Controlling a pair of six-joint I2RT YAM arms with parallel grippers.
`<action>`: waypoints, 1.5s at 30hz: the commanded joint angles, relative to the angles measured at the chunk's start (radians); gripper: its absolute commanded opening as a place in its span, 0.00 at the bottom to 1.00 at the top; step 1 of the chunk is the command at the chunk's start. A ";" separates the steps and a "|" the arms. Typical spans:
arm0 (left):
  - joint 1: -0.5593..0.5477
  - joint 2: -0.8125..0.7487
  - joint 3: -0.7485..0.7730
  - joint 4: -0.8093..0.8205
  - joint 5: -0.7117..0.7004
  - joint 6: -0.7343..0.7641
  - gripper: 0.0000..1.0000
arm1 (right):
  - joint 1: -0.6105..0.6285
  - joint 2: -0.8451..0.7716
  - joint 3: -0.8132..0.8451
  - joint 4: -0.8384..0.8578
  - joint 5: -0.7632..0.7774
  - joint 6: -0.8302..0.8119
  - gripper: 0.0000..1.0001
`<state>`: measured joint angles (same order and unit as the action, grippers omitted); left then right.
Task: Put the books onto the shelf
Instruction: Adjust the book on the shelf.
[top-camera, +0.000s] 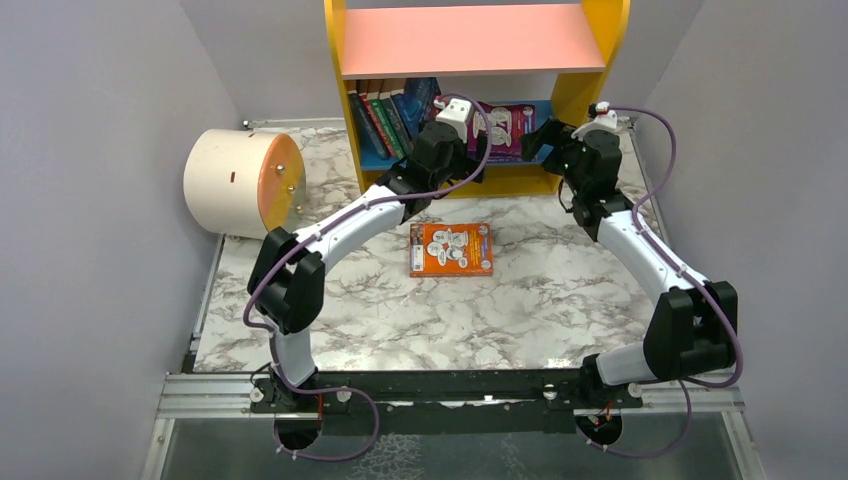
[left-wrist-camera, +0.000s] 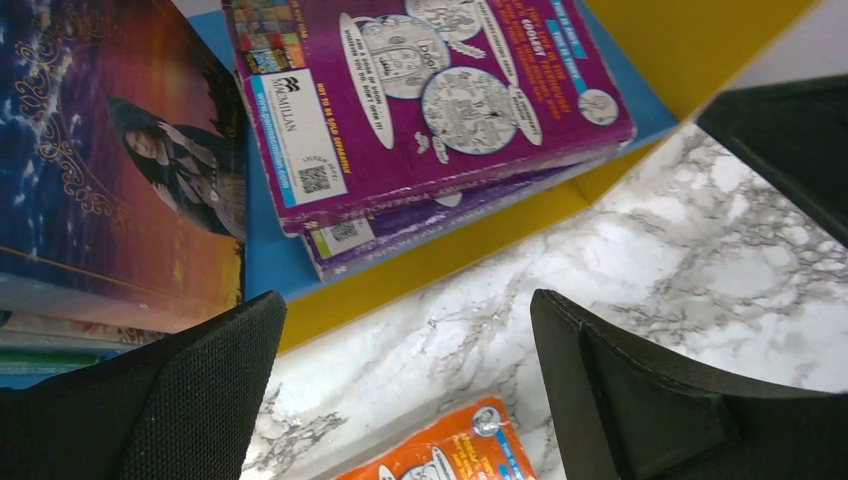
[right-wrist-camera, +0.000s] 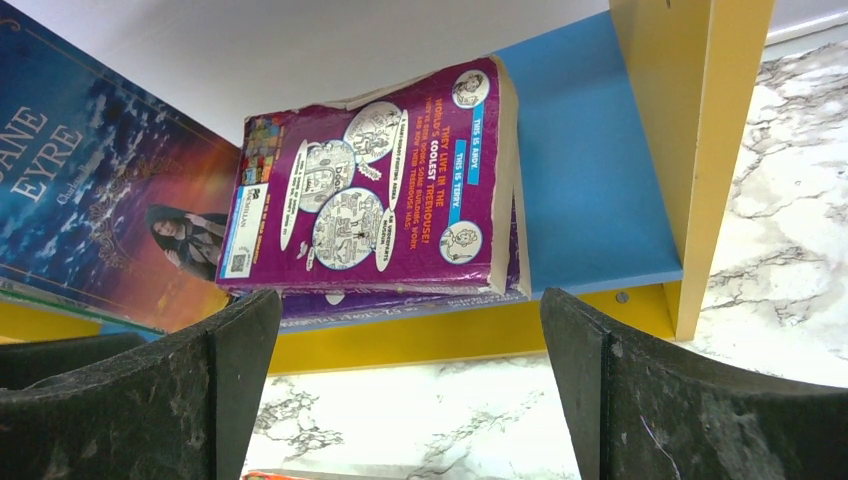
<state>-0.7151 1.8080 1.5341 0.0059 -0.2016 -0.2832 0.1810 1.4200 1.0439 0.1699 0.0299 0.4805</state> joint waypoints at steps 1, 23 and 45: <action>0.026 0.055 0.063 -0.017 0.005 0.021 0.88 | -0.003 -0.026 -0.015 -0.025 -0.031 -0.016 1.00; 0.092 0.210 0.177 0.066 0.103 0.044 0.88 | -0.003 0.036 0.006 -0.003 -0.061 -0.008 1.00; 0.101 0.265 0.235 0.070 0.147 0.034 0.87 | -0.003 0.114 0.053 0.029 -0.091 -0.016 1.00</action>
<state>-0.6182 2.0533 1.7275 0.0525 -0.0864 -0.2516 0.1810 1.5185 1.0523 0.1627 -0.0372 0.4770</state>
